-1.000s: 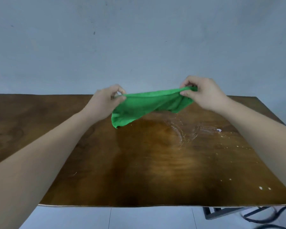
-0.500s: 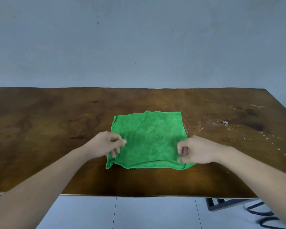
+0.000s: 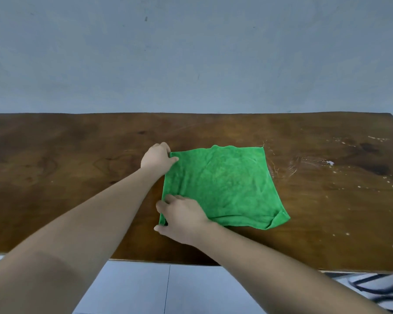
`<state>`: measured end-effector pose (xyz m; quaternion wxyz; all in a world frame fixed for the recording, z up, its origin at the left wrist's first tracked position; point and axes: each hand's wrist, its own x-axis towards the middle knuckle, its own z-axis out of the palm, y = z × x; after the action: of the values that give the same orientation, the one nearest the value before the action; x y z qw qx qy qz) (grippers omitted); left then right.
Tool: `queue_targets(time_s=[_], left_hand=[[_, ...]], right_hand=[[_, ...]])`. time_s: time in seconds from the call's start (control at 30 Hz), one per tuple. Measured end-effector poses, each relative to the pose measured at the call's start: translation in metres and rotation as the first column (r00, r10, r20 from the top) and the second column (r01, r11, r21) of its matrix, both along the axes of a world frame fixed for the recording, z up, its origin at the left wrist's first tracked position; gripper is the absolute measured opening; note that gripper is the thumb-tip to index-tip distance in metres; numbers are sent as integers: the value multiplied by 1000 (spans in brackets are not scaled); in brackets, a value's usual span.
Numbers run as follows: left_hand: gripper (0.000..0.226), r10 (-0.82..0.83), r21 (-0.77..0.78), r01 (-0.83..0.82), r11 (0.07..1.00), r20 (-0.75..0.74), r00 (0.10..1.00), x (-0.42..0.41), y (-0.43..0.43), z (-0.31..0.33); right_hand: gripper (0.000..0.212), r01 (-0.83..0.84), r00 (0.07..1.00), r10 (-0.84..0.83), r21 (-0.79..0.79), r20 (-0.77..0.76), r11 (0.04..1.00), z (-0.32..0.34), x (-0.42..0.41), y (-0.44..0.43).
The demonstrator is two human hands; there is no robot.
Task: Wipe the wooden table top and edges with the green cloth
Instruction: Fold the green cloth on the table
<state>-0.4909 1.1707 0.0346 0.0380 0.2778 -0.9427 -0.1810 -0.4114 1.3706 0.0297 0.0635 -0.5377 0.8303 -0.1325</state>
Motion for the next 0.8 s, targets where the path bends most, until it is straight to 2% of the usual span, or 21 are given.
queue_targets(time_s=[0.1, 0.17, 0.2, 0.27, 0.37, 0.5, 0.6, 0.67, 0.8], left_hand=[[28, 15, 18, -15, 1000, 21, 1000, -7, -4, -6], [17, 63, 96, -63, 993, 1, 998, -9, -8, -7], [14, 86, 137, -84, 987, -11, 996, -10, -9, -7], [12, 125, 199, -114, 973, -41, 991, -14, -12, -2], [18, 158, 287, -118, 951, -121, 980, -24, -8, 15], [25, 166, 487, -29, 873, -240, 957, -54, 26, 44], [22, 135, 606, 67, 793, -282, 950, -82, 68, 57], [21, 93, 647, 113, 754, -276, 957, -99, 98, 59], [16, 20, 661, 167, 732, -266, 964, -128, 156, 50]], right_hand=[[26, 37, 995, -35, 16, -99, 999, -7, 5, -9], [21, 53, 993, -52, 5, -110, 999, -10, 10, -11], [19, 65, 996, -66, -24, -67, 998, -10, 13, -12], [15, 125, 986, -109, -126, 126, 984, -6, 17, -10], [15, 257, 892, -128, -253, 433, 933, 10, 10, 9], [19, 439, 796, -177, -351, 578, 827, 30, -15, 64], [20, 587, 716, -254, -363, 651, 724, 34, -36, 118], [19, 679, 659, -325, -350, 678, 646, 30, -48, 155], [19, 821, 534, -496, -282, 685, 496, 14, -64, 220]])
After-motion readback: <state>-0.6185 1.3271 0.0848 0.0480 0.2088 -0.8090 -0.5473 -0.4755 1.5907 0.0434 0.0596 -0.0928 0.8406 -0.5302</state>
